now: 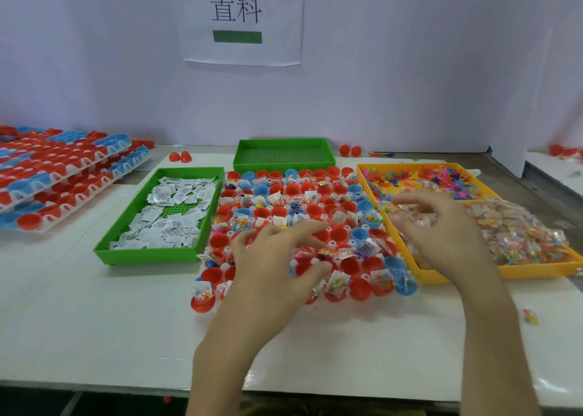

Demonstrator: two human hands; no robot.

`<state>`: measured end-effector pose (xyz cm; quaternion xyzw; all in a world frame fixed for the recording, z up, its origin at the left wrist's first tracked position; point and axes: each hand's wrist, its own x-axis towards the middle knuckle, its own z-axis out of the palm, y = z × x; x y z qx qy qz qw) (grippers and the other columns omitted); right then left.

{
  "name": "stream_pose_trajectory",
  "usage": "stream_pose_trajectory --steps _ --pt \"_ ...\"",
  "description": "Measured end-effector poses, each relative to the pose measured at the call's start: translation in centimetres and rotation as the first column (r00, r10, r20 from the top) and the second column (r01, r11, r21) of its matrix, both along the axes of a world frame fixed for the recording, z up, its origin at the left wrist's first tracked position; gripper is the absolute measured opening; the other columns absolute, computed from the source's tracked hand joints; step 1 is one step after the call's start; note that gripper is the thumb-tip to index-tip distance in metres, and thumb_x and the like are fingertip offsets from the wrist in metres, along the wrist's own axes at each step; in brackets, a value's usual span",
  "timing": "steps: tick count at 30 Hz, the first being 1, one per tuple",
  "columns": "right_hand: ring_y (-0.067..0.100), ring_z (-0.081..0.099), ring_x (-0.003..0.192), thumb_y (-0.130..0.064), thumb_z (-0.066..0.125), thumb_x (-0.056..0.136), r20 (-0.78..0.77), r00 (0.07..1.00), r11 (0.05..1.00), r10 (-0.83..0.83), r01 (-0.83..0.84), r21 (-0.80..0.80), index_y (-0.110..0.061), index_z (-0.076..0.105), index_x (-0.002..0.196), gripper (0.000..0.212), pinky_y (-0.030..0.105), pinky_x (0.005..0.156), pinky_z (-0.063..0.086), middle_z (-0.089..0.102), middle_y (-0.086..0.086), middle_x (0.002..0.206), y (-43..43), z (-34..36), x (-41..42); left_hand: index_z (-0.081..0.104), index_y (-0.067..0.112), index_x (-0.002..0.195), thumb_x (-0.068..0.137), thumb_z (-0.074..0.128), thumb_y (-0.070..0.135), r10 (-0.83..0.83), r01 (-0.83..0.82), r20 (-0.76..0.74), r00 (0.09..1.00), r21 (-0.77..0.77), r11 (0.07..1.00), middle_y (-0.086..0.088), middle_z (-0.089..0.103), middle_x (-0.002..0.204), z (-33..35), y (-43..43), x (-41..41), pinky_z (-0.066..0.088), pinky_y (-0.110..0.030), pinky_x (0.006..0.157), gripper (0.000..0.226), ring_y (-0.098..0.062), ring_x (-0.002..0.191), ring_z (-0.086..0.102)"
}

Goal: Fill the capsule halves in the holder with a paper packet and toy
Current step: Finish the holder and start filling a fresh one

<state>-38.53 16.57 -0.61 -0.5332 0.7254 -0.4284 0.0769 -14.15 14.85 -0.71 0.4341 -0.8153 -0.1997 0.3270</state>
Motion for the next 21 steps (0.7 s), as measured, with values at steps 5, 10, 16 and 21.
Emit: stream_pose_trajectory --steps 5,10,16,21 --pt "0.019 0.063 0.105 -0.01 0.07 0.09 0.084 0.996 0.987 -0.017 0.003 0.161 -0.028 0.072 0.117 0.033 0.035 0.088 0.051 0.07 0.001 0.116 -0.3 -2.3 -2.7 0.071 0.036 0.108 0.088 0.071 0.02 -0.037 0.046 -0.286 0.958 0.025 0.999 0.013 0.074 0.09 2.3 -1.4 3.4 0.049 -0.017 0.087 0.025 -0.007 0.093 0.068" --pt "0.006 0.064 0.088 -0.013 0.079 0.083 0.12 0.992 0.996 -0.047 0.037 0.086 -0.035 0.072 0.086 0.023 0.02 0.066 0.045 0.071 -0.01 0.091 -0.6 -2.7 -3.0 0.07 0.034 0.111 0.097 0.062 0.023 0.164 -0.156 -0.086 0.983 0.091 0.984 0.02 0.071 0.104 2.5 -7.5 7.7 0.048 -0.02 0.079 0.021 -0.001 0.093 0.064" --pt "0.012 0.061 0.096 -0.016 0.072 0.088 0.145 0.97 0.972 -0.197 0.213 -0.101 -0.028 0.077 0.086 0.013 0.028 0.079 0.043 0.071 -0.004 0.098 -0.5 -2.6 -3.0 0.065 0.016 0.129 0.094 0.066 0.016 0.402 -0.48 0.338 0.851 0.19 0.856 -0.013 0.06 0.135 -1.3 -14.0 10.7 0.053 -0.039 0.086 0.035 -0.026 0.095 0.064" --pt "0.016 0.061 0.097 -0.015 0.074 0.087 0.116 0.969 0.957 -0.217 0.234 -0.169 -0.026 0.079 0.088 0.012 0.032 0.082 0.045 0.072 0.0 0.099 -0.5 -2.3 -2.7 0.072 0.026 0.084 0.087 0.074 0.017 0.548 -0.568 0.189 0.815 0.075 0.819 -0.005 0.073 0.103 -2.9 -14.3 10.6 0.049 -0.03 0.063 0.01 -0.016 0.074 0.061"
